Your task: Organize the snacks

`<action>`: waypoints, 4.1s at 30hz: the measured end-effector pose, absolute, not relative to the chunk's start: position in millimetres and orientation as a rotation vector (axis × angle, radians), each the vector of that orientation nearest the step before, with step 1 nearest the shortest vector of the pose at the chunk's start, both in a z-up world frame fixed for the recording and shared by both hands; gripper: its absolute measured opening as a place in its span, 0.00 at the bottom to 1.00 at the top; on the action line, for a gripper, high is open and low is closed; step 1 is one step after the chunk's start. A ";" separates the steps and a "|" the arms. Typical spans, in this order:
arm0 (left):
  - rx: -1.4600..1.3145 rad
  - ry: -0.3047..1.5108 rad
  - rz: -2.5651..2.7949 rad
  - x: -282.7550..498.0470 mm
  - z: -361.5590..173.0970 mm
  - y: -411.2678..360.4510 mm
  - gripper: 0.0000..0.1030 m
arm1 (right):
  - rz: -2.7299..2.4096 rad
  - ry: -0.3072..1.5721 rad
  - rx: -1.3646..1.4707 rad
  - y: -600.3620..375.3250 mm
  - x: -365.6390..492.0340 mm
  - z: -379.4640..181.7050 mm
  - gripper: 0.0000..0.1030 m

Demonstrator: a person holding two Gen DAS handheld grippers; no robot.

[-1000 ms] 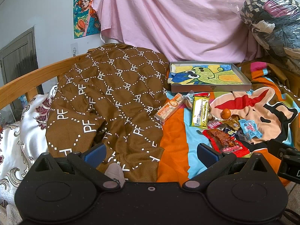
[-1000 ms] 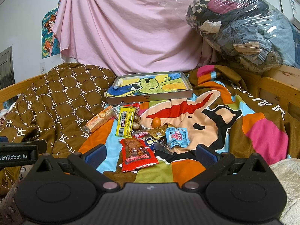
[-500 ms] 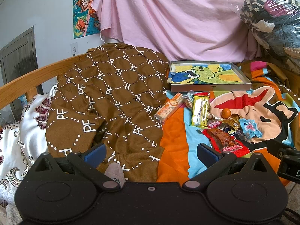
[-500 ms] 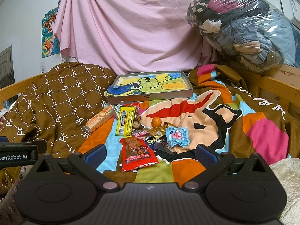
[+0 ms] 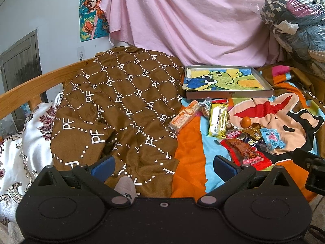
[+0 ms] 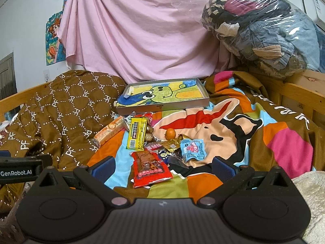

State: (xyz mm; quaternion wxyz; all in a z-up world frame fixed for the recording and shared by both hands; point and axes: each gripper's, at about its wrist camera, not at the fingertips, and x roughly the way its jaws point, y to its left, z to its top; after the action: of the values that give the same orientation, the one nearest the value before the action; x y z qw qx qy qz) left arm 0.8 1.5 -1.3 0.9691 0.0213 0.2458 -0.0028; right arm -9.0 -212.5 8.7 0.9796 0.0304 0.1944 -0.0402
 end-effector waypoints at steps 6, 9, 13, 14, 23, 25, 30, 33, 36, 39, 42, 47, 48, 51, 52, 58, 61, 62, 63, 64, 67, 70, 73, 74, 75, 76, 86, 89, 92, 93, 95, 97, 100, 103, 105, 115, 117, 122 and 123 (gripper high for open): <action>0.050 0.506 -0.002 2.5 -4.1 0.8 0.99 | -0.075 0.388 0.051 -209.3 -10.4 10.1 1.00; 0.054 0.512 0.001 4.0 -5.2 0.9 0.99 | -0.073 0.393 0.052 -209.1 -9.9 10.2 1.00; 0.055 0.524 0.010 7.6 -6.6 0.3 0.99 | -0.071 0.405 0.053 -209.2 -7.6 12.0 1.00; 0.054 0.528 0.010 9.0 -7.1 0.6 0.99 | -0.072 0.409 0.049 -209.3 -5.6 12.2 1.00; 0.084 0.563 0.015 33.0 -11.0 -2.8 0.99 | -0.039 0.468 0.011 -205.1 17.6 11.2 1.00; 0.095 0.572 0.016 39.8 -12.7 -4.1 0.99 | -0.022 0.484 0.014 -205.4 24.3 9.8 1.00; 0.130 0.600 0.017 60.2 -19.1 -8.3 0.99 | 0.017 0.517 0.025 -209.3 40.8 7.9 1.00; 0.151 0.611 0.013 71.8 -22.6 -10.5 0.99 | 0.039 0.526 0.021 -211.8 50.5 6.1 1.00; 0.160 0.620 0.004 84.2 -25.5 -13.6 0.99 | 0.065 0.541 0.019 -216.2 60.3 4.9 1.00; 0.178 0.629 -0.017 98.5 -27.0 -18.5 0.99 | 0.088 0.558 0.014 -222.2 70.3 4.6 1.00; 0.204 0.625 -0.043 115.0 -25.9 -22.8 0.99 | 0.111 0.578 0.004 -228.6 83.0 5.0 1.00; 0.201 0.621 -0.061 146.0 -19.6 -26.5 0.99 | 0.135 0.595 -0.017 -236.0 102.7 3.7 1.00; 0.198 0.622 -0.066 151.3 -18.8 -26.9 0.99 | 0.152 0.608 -0.013 -237.1 107.6 2.4 1.00; 0.175 0.634 -0.074 167.8 -17.4 -27.9 0.99 | 0.200 0.638 -0.035 -239.1 120.5 -1.2 1.00; 0.170 0.636 -0.073 172.4 -17.4 -29.1 0.99 | 0.204 0.638 -0.050 -239.4 123.1 -1.7 1.00; 0.166 0.661 -0.124 185.5 -27.1 -44.7 0.99 | 0.155 0.645 -0.093 -251.1 142.1 -2.9 1.00; 0.148 0.685 -0.149 186.6 -36.3 -54.1 0.99 | 0.088 0.649 -0.102 -264.9 154.0 -2.6 1.00; 0.139 0.687 -0.157 186.4 -39.6 -58.2 0.99 | 0.069 0.655 -0.102 -270.5 158.6 -3.0 1.00; 0.131 0.685 -0.161 185.6 -41.9 -60.9 0.99 | 0.055 0.666 -0.102 -275.9 163.2 -4.1 1.00; 0.120 0.683 -0.167 184.8 -44.1 -64.5 0.99 | 0.045 0.680 -0.100 -281.7 167.7 -5.6 1.00; 0.080 0.701 -0.205 183.8 -51.4 -77.6 0.99 | 0.037 0.748 -0.060 -299.3 182.0 -11.9 1.00; 0.049 0.727 -0.243 184.1 -57.4 -90.4 0.99 | 0.059 0.793 -0.018 -312.8 193.9 -17.9 1.00; 0.021 0.760 -0.268 188.7 -61.7 -102.7 0.99 | 0.083 0.816 -0.009 -319.6 202.3 -21.4 1.00; 0.013 0.774 -0.268 191.2 -63.1 -106.5 0.99 | 0.092 0.815 -0.009 -321.9 204.2 -22.1 0.99; 0.006 0.791 -0.264 193.7 -64.6 -109.7 0.99 | 0.102 0.815 -0.011 -322.5 205.3 -22.0 0.98; -0.003 0.806 -0.261 196.1 -66.0 -111.8 0.99 | 0.111 0.816 -0.014 -322.5 206.6 -21.9 0.97; -0.088 0.920 -0.251 223.4 -87.7 -120.4 0.93 | 0.146 0.869 -0.015 -325.8 224.2 -39.9 0.81; -0.103 0.967 -0.259 233.2 -93.7 -124.9 0.93 | 0.135 0.889 0.000 -330.4 229.0 -46.5 0.79; -0.080 0.971 -0.279 237.2 -96.5 -128.6 0.95 | 0.130 0.910 0.000 -333.3 233.8 -53.1 0.77; -0.068 0.975 -0.291 238.6 -96.7 -129.5 0.95 | 0.132 0.912 -0.010 -333.0 234.5 -54.9 0.76; -0.048 0.984 -0.311 242.0 -96.8 -129.4 0.95 | 0.133 0.911 -0.039 -331.0 234.8 -57.3 0.73; -0.034 0.999 -0.330 245.3 -96.7 -128.0 0.95 | 0.139 0.901 -0.068 -328.3 233.2 -58.1 0.71; 0.003 1.019 -0.371 247.6 -95.4 -124.5 0.94 | 0.156 0.893 -0.093 -326.0 231.6 -58.3 0.67; 0.048 1.042 -0.417 247.3 -93.7 -119.3 0.92 | 0.165 0.891 -0.108 -324.6 230.7 -58.3 0.65; 0.081 1.048 -0.443 246.5 -91.7 -114.2 0.92 | 0.170 0.890 -0.114 -324.7 230.3 -57.8 0.64; 0.063 1.093 -0.400 246.9 -91.0 -112.8 0.94 | 0.174 0.902 -0.066 -327.3 231.1 -58.1 0.72; 0.052 1.095 -0.389 246.1 -91.9 -114.0 0.94 | 0.173 0.903 -0.072 -325.6 231.1 -59.8 0.73; 0.058 1.110 -0.416 248.5 -88.5 -119.2 0.78 | 0.176 0.909 -0.083 -323.4 230.8 -60.9 0.62; 0.061 1.112 -0.425 248.8 -87.8 -119.7 0.77 | 0.177 0.909 -0.080 -324.0 230.0 -60.5 0.61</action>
State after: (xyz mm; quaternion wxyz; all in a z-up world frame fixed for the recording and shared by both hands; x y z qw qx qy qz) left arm 248.8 -119.7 -87.8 0.8275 0.0288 0.5238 -0.2000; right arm 230.0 -324.0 -60.5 0.8940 -0.0385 0.4382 0.0853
